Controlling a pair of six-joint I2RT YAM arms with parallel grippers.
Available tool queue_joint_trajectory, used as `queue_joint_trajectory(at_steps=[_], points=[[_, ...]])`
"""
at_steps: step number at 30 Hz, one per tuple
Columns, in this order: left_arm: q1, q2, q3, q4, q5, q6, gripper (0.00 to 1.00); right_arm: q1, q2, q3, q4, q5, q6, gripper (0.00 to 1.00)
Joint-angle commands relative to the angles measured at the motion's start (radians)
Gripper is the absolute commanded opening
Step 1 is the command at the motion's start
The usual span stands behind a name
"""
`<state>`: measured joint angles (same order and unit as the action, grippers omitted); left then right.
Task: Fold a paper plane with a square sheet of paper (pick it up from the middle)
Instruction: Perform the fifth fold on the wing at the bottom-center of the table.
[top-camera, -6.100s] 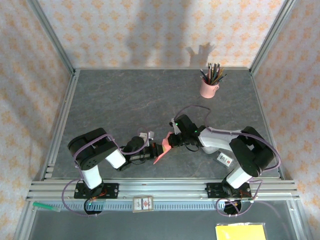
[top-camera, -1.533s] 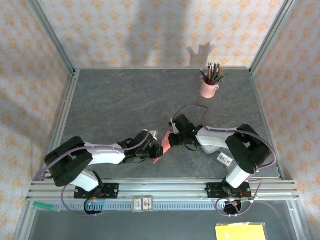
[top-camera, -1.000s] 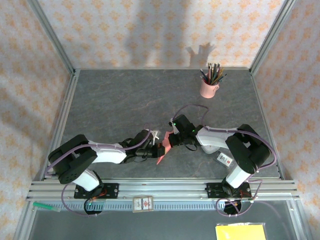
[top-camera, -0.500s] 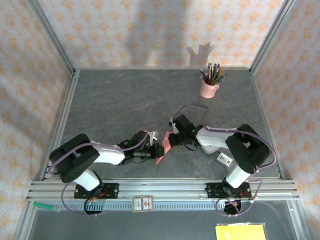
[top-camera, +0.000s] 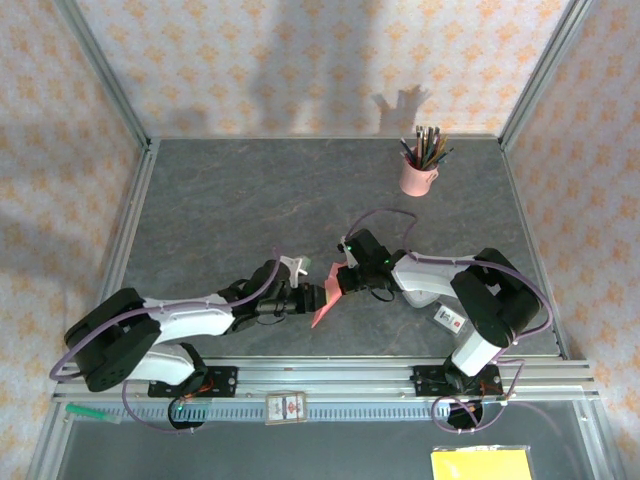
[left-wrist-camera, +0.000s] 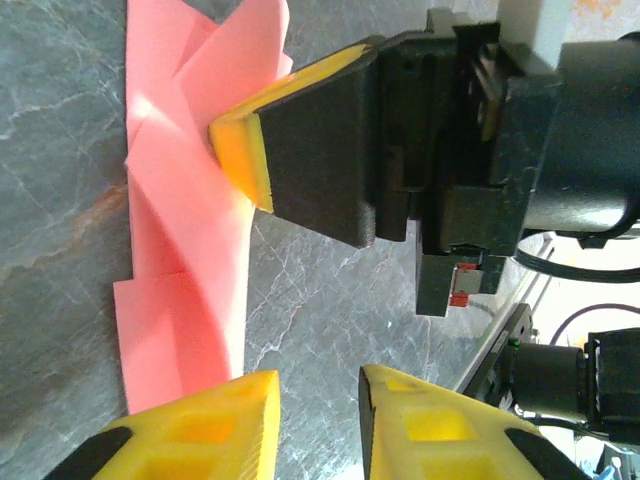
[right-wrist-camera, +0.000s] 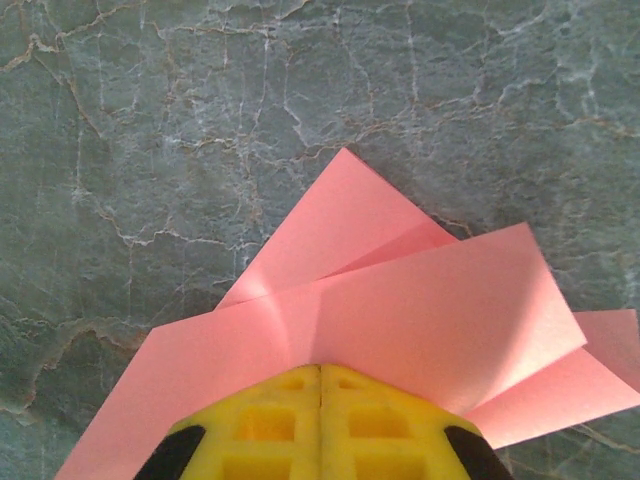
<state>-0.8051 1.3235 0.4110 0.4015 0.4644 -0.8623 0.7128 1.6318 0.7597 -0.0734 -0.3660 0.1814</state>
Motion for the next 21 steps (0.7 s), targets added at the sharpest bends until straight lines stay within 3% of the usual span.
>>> queue_joint_trajectory(at_steps=[1,4,10,21], points=[[-0.02,-0.038,0.033,-0.08,-0.062,0.025,0.28,-0.003,0.04,-0.012,-0.072,0.072,-0.015,0.02],[-0.038,-0.056,0.045,-0.099,-0.095,0.032,0.26,-0.003,0.04,-0.013,-0.074,0.073,-0.015,0.02],[-0.1,0.041,0.091,-0.025,-0.045,0.037,0.22,-0.003,0.039,-0.015,-0.075,0.073,-0.013,0.02],[-0.087,0.163,0.13,-0.031,-0.061,0.082,0.18,-0.003,0.034,-0.02,-0.073,0.076,-0.014,0.02]])
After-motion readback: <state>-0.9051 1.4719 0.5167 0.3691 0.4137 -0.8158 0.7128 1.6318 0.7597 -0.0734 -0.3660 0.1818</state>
